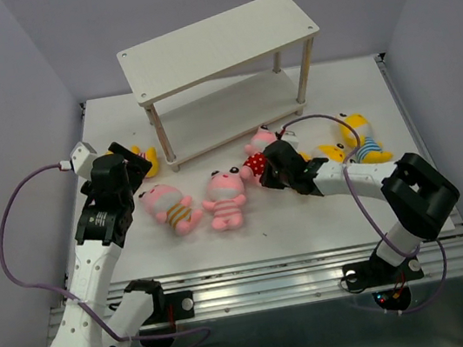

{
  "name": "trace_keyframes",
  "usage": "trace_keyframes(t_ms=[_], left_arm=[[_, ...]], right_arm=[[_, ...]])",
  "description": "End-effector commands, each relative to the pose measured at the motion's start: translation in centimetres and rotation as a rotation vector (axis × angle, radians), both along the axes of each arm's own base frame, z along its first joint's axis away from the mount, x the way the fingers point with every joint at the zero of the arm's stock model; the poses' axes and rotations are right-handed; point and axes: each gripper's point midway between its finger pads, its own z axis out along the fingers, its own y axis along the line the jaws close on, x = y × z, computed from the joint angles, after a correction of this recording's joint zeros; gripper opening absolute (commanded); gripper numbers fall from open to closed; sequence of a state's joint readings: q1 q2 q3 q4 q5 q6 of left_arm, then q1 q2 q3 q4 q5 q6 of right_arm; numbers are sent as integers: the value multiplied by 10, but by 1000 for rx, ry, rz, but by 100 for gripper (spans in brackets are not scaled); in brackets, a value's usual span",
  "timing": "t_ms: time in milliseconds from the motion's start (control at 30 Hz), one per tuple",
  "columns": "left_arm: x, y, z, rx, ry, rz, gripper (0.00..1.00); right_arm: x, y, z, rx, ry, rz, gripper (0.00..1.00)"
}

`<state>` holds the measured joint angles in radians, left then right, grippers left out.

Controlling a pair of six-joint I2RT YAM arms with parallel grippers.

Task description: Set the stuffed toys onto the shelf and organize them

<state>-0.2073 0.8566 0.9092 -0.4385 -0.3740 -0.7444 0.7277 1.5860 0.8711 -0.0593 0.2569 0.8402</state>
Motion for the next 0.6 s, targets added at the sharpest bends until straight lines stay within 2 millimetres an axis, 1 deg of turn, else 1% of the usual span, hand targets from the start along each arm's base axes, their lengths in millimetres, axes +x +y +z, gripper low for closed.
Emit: trace_keyframes(t_ms=[0, 33, 100, 133, 167, 200, 233, 267, 300, 333, 467, 500, 567], left_arm=[[2, 3, 4, 16, -20, 9, 99], [2, 3, 4, 17, -21, 8, 99], [2, 4, 5, 19, -22, 11, 99], [1, 4, 5, 18, -24, 11, 99], [1, 4, 6, 18, -24, 11, 99], [1, 4, 7, 17, -28, 9, 99], [1, 4, 7, 17, -28, 11, 99], [1, 4, 6, 18, -27, 12, 99], [1, 4, 7, 17, -30, 11, 99], [1, 4, 7, 19, -28, 10, 99], [1, 4, 6, 19, -27, 10, 99], [2, 4, 5, 19, -27, 10, 99], [2, 4, 5, 22, -26, 9, 99]], right_arm=[[7, 9, 9, 53, -53, 8, 6], [7, 8, 10, 48, -59, 4, 1], [8, 6, 15, 35, -80, 15, 1], [9, 4, 22, 14, -103, 36, 1], [9, 4, 26, -6, -122, 62, 1], [12, 4, 35, -20, -149, 86, 1], [12, 2, 39, -78, -185, 148, 1], [14, 2, 54, -95, -230, 179, 1], [15, 0, 60, -121, -257, 206, 1], [18, -6, 73, -178, -314, 239, 1], [21, -19, 101, -307, -436, 317, 1], [20, -22, 112, -316, -470, 325, 1], [20, -26, 124, -370, -520, 367, 1]])
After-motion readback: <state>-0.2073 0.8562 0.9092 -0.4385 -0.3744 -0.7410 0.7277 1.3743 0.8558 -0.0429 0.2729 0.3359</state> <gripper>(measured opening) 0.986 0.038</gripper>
